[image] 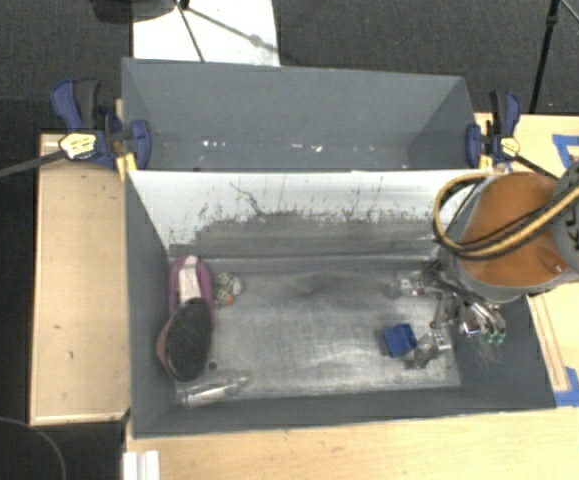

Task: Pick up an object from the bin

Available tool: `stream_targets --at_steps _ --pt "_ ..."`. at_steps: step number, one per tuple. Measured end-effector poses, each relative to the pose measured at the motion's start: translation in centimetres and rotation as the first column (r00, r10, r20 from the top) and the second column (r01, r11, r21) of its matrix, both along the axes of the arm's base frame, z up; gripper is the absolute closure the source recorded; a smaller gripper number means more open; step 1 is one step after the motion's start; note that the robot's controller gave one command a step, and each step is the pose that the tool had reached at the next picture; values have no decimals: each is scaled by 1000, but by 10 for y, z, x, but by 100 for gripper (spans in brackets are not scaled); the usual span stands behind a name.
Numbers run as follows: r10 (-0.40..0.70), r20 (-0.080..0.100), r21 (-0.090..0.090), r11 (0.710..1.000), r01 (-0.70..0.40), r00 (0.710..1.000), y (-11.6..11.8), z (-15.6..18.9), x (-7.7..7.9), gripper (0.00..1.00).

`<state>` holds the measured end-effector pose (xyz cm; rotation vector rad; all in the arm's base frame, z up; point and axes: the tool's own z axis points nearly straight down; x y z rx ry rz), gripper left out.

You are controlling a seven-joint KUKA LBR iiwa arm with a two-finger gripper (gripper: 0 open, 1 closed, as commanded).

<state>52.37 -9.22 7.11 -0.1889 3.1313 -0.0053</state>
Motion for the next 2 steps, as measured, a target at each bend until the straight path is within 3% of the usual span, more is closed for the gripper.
stream_targets --at_steps 1,2 --pt "4 -4 3 1000 -4 1000 3 1 -1 100" --pt "75 8 -1 997 -75 997 -38 165 33 100"
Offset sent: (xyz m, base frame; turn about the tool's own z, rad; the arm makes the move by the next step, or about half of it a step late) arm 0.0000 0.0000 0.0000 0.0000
